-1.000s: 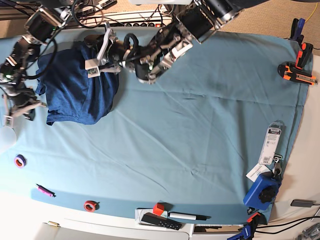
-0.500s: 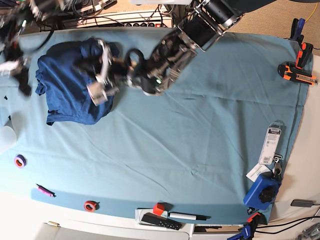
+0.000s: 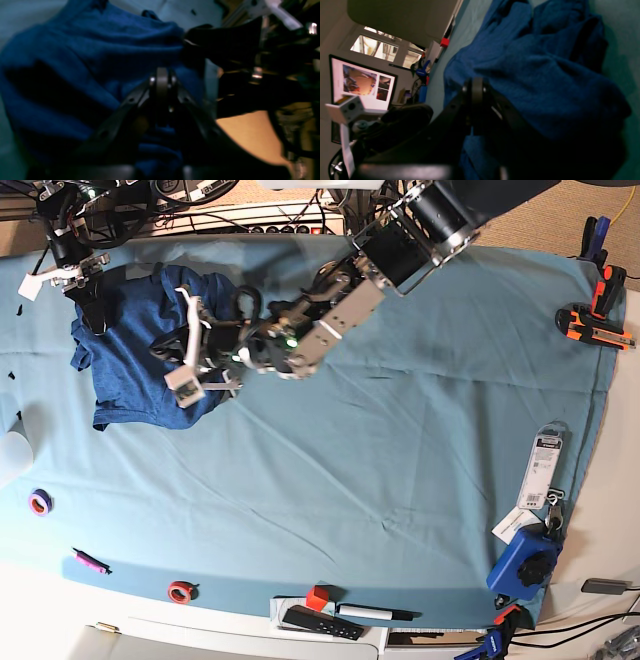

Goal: Layout the t-shirt on the table in an organized manner, then fold the t-shirt properly
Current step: 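Press and square the shirt pile with the left gripper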

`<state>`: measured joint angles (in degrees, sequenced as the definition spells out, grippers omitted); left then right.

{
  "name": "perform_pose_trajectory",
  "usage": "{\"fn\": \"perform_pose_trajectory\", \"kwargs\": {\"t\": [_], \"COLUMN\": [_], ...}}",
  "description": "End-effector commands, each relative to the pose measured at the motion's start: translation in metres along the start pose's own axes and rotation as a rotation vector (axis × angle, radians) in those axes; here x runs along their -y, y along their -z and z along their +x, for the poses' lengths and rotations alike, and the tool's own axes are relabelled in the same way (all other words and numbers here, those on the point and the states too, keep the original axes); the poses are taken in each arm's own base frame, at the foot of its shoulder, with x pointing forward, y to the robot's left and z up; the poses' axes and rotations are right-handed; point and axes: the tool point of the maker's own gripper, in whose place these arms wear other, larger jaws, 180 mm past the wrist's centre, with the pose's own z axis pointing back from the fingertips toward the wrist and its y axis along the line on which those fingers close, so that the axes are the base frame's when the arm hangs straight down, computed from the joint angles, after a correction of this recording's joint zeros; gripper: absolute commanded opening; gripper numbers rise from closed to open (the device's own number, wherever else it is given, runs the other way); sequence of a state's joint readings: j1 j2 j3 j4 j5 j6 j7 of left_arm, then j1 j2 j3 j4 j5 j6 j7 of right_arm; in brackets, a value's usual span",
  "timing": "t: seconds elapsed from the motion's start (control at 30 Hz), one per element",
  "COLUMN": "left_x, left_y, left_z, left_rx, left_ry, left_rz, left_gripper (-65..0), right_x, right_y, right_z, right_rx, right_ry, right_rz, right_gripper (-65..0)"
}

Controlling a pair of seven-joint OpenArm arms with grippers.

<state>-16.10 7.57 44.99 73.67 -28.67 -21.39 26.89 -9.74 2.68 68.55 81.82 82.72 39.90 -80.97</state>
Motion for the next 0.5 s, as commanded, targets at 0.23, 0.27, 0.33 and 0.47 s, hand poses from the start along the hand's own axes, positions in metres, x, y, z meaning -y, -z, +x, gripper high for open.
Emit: {"fn": "perform_pose_trajectory", "kwargs": {"t": [0.23, 0.27, 0.33, 0.47], "left_x": [-0.001, -0.004, -0.013, -0.027], "left_y": [0.011, 0.011, 0.011, 0.012], "left_z": [0.027, 0.028, 0.03, 0.028], "left_rx": [0.056, 0.055, 0.053, 0.035], "left_ry": [0.163, 0.171, 0.19, 0.205], "left_rz": [0.098, 0.111, 0.144, 0.164], "left_gripper": [-65.0, -65.0, -65.0, -65.0], "right_x": [0.013, 0.016, 0.019, 0.019], "right_y": [-0.002, -0.002, -0.002, -0.002], "right_z": [0.009, 0.009, 0.011, 0.01], "right_rx": [0.0, 0.002, 0.007, 0.006], "right_ry": [-0.056, -0.061, -0.066, -0.066], "right_rz": [-0.091, -0.106, -0.121, -0.121], "right_gripper": [-65.0, -65.0, -65.0, -65.0]}}
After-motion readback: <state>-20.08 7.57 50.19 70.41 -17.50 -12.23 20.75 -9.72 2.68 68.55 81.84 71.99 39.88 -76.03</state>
